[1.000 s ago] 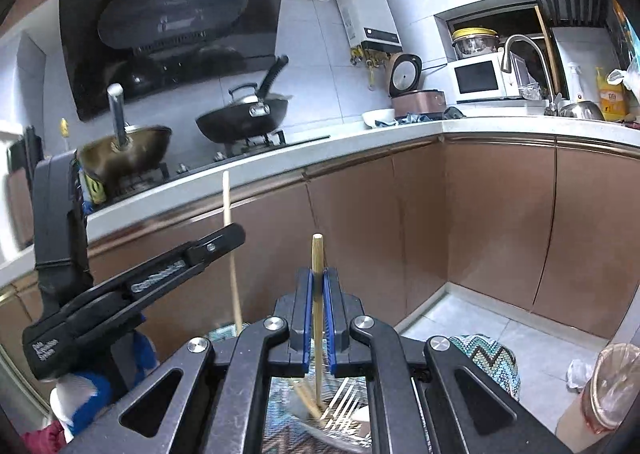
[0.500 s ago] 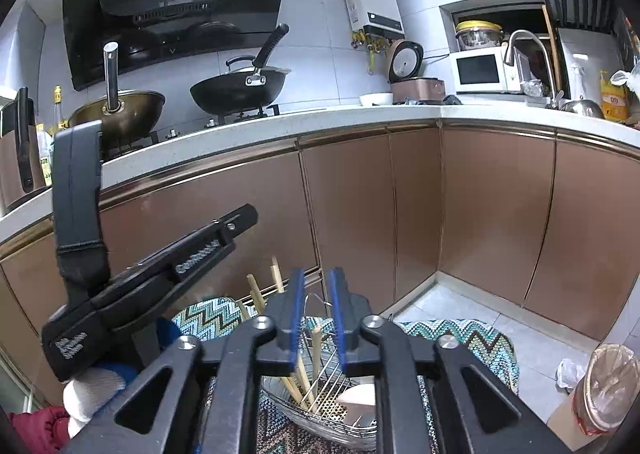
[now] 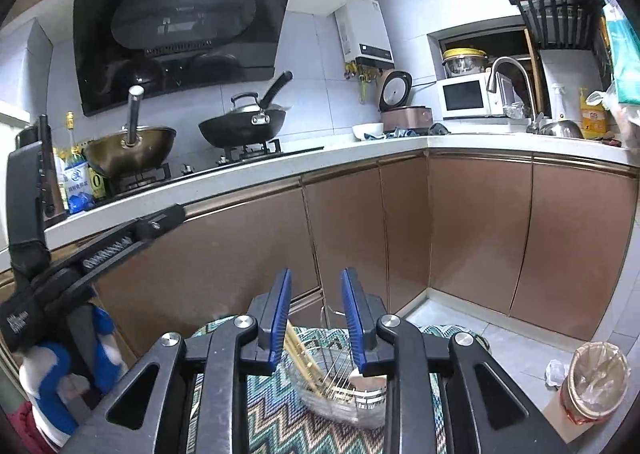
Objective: Organize utensils
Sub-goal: 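Open both tools to drop the chopsticks into the holder, then move both tools back to the last chopsticks on the cloth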
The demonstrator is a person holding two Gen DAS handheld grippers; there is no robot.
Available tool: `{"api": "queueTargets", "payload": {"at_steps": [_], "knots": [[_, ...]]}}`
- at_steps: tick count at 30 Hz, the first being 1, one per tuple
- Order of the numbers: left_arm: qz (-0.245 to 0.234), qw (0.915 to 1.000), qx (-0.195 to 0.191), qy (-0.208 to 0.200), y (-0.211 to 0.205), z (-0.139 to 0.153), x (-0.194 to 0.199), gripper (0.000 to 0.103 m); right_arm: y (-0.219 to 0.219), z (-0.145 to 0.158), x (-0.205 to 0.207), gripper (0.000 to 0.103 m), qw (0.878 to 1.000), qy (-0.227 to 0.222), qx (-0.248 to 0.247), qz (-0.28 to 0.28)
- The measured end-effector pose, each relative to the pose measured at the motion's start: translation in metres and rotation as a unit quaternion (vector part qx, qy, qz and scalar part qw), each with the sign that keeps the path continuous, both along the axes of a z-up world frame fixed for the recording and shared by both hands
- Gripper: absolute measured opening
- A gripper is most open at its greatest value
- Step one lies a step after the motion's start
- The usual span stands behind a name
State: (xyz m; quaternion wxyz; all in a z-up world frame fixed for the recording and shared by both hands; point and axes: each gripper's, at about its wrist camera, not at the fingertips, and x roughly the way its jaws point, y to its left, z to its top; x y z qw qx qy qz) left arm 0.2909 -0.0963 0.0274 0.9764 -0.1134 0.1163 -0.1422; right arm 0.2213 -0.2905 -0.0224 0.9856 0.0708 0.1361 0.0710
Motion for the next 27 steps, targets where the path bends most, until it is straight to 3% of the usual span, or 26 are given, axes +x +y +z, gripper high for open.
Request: {"api": "queueTargets", "payload": {"at_steps": [10,27], "knots": [[0.031,0.9994,0.01,0.013,0.052,0.014,-0.086,0.043,0.012,0.016,-0.077,0.033,1.0,-0.017,0.0,-0.013],[0.088,0.9951,0.03,0.034,0.117,0.011,-0.189,0.05,0.018,0.002,-0.166,0.04,0.998,-0.027,0.029,-0.054]]}}
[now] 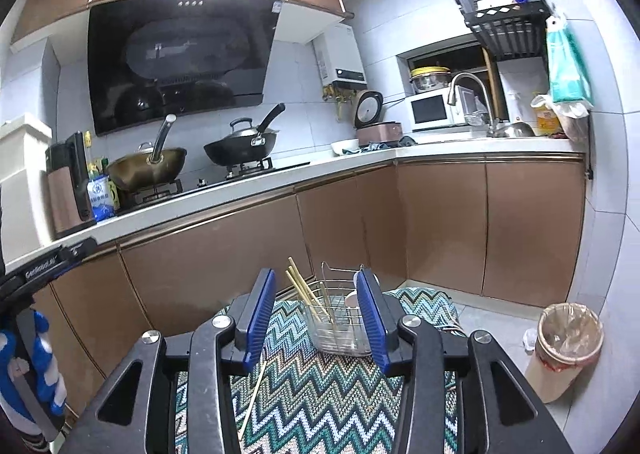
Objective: Organize utensils
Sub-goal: 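Move both tools back to the last chopsticks on the cloth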
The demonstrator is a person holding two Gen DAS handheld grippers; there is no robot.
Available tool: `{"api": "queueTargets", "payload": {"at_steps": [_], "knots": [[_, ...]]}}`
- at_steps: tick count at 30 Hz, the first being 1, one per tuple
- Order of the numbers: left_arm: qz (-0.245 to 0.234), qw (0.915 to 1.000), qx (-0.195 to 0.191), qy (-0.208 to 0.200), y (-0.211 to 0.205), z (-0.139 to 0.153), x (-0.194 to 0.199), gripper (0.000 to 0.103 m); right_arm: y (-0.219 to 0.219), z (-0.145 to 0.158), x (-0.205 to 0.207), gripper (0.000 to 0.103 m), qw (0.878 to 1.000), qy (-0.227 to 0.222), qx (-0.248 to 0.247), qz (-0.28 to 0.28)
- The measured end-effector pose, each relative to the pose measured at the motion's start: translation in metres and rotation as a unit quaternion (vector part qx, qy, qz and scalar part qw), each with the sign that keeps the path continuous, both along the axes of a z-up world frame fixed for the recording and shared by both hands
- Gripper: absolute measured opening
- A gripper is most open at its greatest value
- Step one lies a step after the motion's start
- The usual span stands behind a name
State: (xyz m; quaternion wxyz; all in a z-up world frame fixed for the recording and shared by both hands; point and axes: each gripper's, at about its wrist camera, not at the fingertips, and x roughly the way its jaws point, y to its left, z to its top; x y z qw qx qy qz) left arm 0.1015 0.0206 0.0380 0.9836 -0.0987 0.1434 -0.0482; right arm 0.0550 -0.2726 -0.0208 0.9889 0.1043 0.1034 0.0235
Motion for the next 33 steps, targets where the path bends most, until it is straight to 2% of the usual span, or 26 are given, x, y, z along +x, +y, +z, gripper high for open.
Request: {"api": "queueTargets", "payload": {"at_steps": [6,14,22,27,33], "knots": [[0.02,0.9998,-0.008,0.007,0.017,0.003,-0.018,0.051,-0.003,0.006,-0.023,0.043,1.0,-0.018,0.009,-0.008],[0.032,0.9994,0.01,0.006,0.031,0.002,-0.046,0.051,0.0,0.003,-0.04,0.045,1.0,-0.021,0.006,-0.01],[0.038,0.9992,0.01,0.008,0.041,0.0,-0.063,0.051,0.0,0.005,-0.054,0.046,0.999,-0.031,0.011,-0.019],[0.043,0.999,0.011,0.008,0.044,0.0,-0.064,0.051,0.003,0.008,-0.06,0.047,0.999,-0.04,0.005,-0.02],[0.043,0.9986,0.015,0.028,0.045,-0.008,-0.052,0.051,0.005,0.006,-0.054,0.047,0.999,-0.033,-0.003,-0.018]]}}
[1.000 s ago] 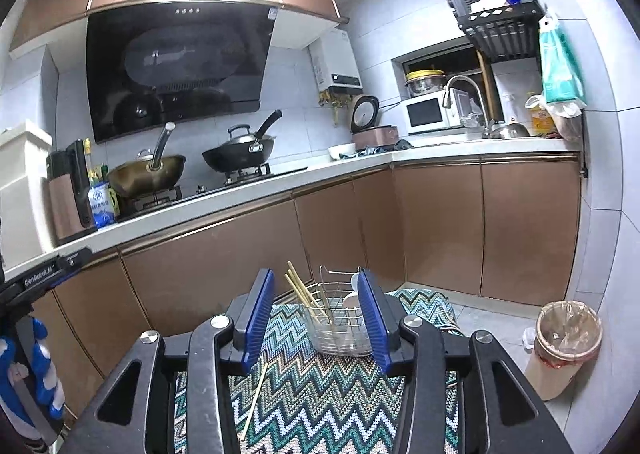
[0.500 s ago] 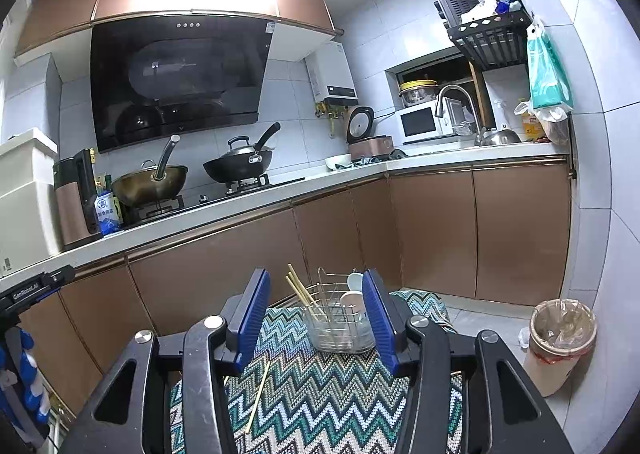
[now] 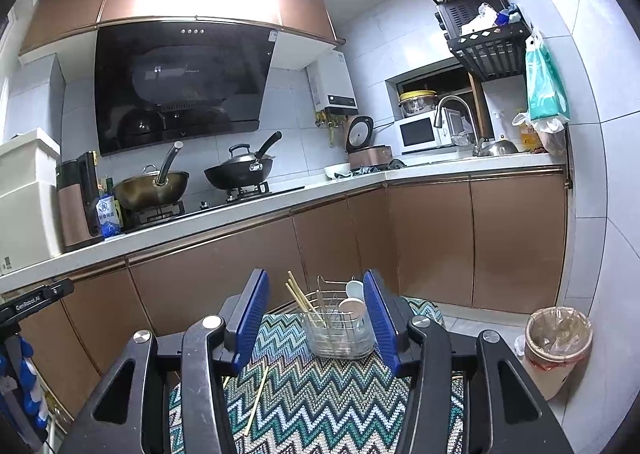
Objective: Organize utensils
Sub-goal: 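Move both tools back to the last chopsticks on the cloth, then close the left tool on a chopstick while the right tool grasps the last chopstick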
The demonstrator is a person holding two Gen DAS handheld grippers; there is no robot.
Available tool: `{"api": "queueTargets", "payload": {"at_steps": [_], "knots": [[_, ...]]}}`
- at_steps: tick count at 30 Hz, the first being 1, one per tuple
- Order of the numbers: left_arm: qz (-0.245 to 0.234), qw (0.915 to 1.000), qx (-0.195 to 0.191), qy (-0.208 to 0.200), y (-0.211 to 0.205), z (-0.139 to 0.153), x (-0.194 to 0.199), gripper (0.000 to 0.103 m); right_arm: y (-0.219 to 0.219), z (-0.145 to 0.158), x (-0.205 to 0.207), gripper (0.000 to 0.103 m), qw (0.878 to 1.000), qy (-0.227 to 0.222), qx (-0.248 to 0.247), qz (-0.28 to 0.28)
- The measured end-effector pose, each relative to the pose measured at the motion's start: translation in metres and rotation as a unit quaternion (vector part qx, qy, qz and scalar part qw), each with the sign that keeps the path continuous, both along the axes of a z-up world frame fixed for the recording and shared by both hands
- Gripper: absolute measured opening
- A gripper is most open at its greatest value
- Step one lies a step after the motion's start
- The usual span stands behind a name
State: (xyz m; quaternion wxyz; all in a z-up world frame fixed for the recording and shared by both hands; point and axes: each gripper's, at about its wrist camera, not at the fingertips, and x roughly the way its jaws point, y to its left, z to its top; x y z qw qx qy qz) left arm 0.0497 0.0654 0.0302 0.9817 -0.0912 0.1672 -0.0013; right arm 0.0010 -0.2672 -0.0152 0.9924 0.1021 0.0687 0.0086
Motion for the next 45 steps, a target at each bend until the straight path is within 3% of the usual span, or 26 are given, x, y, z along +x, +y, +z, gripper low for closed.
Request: {"api": "queueTargets", "payload": {"at_steps": [11,15,20,24,29,35,40,45], "knots": [[-0.013,0.9988,0.004,0.047,-0.007,-0.025,0.042,0.051,-0.001,-0.019,0.035,0.047,0.999,0.044,-0.006,0.008],[-0.027,0.9963,0.001,0.081,-0.011,-0.042,0.066,0.051,0.004,-0.03,0.053,0.046,0.997,0.072,-0.011,0.021],[-0.061,0.9864,-0.012,0.152,-0.015,-0.076,0.113,0.051,0.022,-0.053,0.096,0.047,0.988,0.136,-0.02,0.07],[-0.096,0.9699,-0.02,0.223,-0.02,-0.111,0.158,0.05,0.042,-0.075,0.142,0.046,0.97,0.203,-0.018,0.129],[-0.146,0.9355,-0.03,0.321,-0.028,-0.166,0.22,0.05,0.073,-0.114,0.213,0.044,0.933,0.301,-0.009,0.197],[-0.169,0.8987,-0.031,0.404,-0.041,-0.216,0.276,0.038,0.098,-0.163,0.287,0.036,0.892,0.391,-0.01,0.227],[-0.186,0.8793,-0.017,0.438,-0.054,-0.24,0.303,0.029,0.115,-0.196,0.335,0.028,0.861,0.446,-0.011,0.243],[-0.192,0.8649,-0.013,0.464,-0.06,-0.257,0.321,0.021,0.132,-0.214,0.365,0.022,0.841,0.478,-0.025,0.251]]}}
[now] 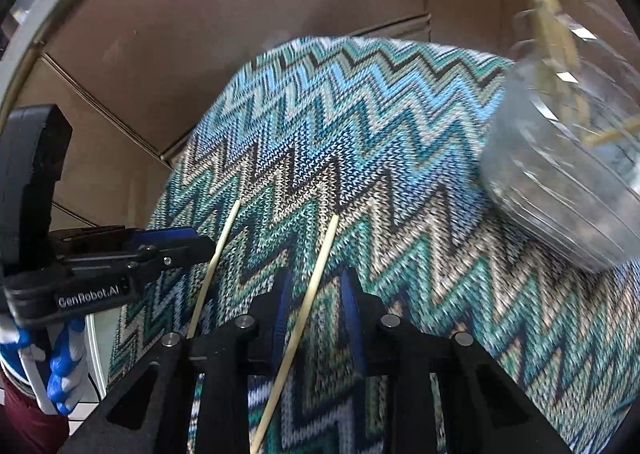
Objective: Organize utensils
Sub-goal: 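Close the left tool on a chopstick while the right tool grasps the last chopstick, then lift both chopsticks and carry them over the clear holder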
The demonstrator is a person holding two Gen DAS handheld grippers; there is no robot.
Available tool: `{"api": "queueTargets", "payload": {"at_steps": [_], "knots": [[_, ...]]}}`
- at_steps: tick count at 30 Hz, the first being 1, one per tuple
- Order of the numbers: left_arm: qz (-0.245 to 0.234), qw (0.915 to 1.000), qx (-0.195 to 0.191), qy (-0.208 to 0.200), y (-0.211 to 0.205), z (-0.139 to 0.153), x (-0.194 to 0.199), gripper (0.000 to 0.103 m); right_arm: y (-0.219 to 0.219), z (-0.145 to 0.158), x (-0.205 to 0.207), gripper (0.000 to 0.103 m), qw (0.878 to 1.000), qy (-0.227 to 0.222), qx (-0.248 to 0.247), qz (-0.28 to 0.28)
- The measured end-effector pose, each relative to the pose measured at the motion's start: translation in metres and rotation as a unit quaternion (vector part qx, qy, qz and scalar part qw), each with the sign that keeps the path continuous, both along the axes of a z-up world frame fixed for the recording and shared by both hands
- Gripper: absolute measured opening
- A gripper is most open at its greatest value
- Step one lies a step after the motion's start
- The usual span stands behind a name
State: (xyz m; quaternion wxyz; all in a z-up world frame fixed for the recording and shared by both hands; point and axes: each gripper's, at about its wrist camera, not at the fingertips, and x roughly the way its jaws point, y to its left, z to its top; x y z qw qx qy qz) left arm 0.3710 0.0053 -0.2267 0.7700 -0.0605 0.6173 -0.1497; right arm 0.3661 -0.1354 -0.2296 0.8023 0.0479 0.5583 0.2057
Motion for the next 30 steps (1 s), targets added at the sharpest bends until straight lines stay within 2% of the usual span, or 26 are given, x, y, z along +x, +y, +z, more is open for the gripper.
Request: {"api": "queueTargets", "payload": {"at_steps": [6,11,15,17,22,30], "knots": [[-0.016,0.9995,0.015,0.021,-0.007,-0.017,0.01,0.01,0.014,-0.02,0.017,0.012,0.999,0.029,-0.035,0.009],[-0.016,0.9994,0.027,0.017,-0.005,-0.019,0.01,0.006,0.021,-0.025,0.017,0.011,0.998,0.028,-0.047,0.007],[-0.015,0.9993,0.032,0.011,-0.007,-0.018,0.01,0.005,0.023,-0.028,0.02,0.009,0.999,0.031,-0.04,-0.003],[-0.005,0.9998,0.019,0.01,-0.007,-0.017,0.009,0.004,0.021,-0.026,0.018,0.007,0.999,0.034,-0.026,-0.009],[0.014,0.9998,-0.001,-0.016,0.01,0.0,-0.008,0.004,0.014,-0.002,-0.005,0.006,1.0,0.007,-0.009,-0.012],[0.037,0.9953,-0.028,-0.085,0.03,0.052,-0.054,0.004,0.002,0.06,-0.07,0.006,0.996,-0.088,0.03,-0.006]]}}
